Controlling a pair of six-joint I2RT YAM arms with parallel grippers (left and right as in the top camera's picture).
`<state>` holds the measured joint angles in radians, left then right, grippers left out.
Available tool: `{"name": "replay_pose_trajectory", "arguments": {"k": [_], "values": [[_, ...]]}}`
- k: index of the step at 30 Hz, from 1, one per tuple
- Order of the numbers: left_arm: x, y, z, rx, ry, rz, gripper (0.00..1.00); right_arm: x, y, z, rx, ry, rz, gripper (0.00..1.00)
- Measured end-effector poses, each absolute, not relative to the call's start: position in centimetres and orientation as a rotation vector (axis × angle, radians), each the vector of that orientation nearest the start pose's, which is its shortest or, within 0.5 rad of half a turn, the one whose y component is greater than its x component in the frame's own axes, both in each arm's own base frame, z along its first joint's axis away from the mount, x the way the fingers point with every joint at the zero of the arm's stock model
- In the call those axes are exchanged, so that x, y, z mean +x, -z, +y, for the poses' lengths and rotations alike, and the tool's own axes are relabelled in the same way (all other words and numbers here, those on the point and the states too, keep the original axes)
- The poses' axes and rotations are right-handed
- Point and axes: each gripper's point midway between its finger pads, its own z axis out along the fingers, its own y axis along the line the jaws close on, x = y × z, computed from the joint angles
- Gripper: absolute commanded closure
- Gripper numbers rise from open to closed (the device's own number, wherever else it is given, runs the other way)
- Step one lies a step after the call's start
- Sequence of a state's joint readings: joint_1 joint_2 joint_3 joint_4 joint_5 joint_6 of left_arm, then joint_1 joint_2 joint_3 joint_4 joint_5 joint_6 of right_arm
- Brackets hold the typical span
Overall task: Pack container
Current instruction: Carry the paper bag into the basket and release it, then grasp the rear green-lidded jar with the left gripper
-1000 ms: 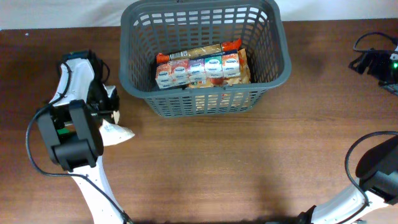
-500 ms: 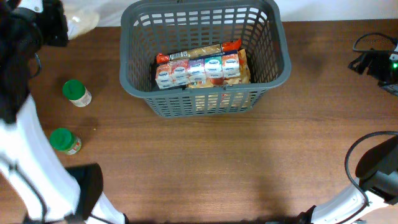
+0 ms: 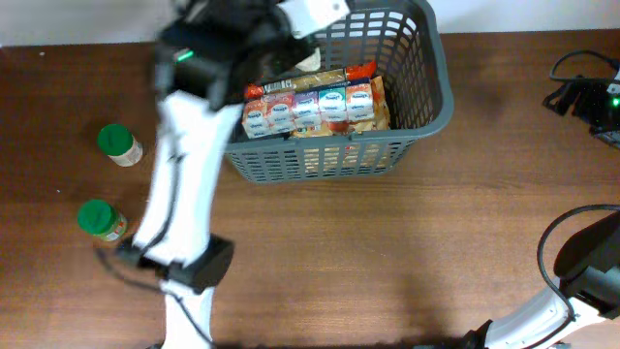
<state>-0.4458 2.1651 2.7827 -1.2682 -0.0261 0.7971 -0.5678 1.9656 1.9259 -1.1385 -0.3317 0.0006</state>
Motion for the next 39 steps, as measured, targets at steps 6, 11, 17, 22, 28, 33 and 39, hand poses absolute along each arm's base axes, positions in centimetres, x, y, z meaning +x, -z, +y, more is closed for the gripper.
{"name": "replay_pose_trajectory", "arguments": {"k": [6,11,17,22,28,33,39], "values": [[52.2,-28.3,-27.1,1.514,-0.351,1.792,0.98,41.7,-18.9,-20.0,0.661,-0.280,2.579,0.01],[53.0,-26.0,-30.7,1.609,-0.479,1.691,0.01,41.7,-18.9,-20.0,0.660,-0.280,2.580,0.01],[53.8,-26.1,-29.4,1.421,-0.492,1.828,0.01,41.7,-18.9,-20.0,0.661,-0.280,2.580,0.01],[52.0,-32.7,-25.2,1.056,-0.414,1.961,0.01,41.7,-18.9,-20.0,0.661,-0.280,2.580,0.01],[45.5,-42.1,-8.2,0.491,-0.394,2.149,0.01,41.7,-18.9,-20.0,0.661,-0.280,2.579,0.01],[42.9,-38.3,4.8,0.013,-0.365,2.422,0.01,41.7,-18.9,-20.0,0.660,-0.279,2.579,0.01],[43.2,-24.6,15.2,-0.426,-0.173,2.788,0.01,41.7,-18.9,-20.0,0.661,-0.280,2.580,0.01]]}}
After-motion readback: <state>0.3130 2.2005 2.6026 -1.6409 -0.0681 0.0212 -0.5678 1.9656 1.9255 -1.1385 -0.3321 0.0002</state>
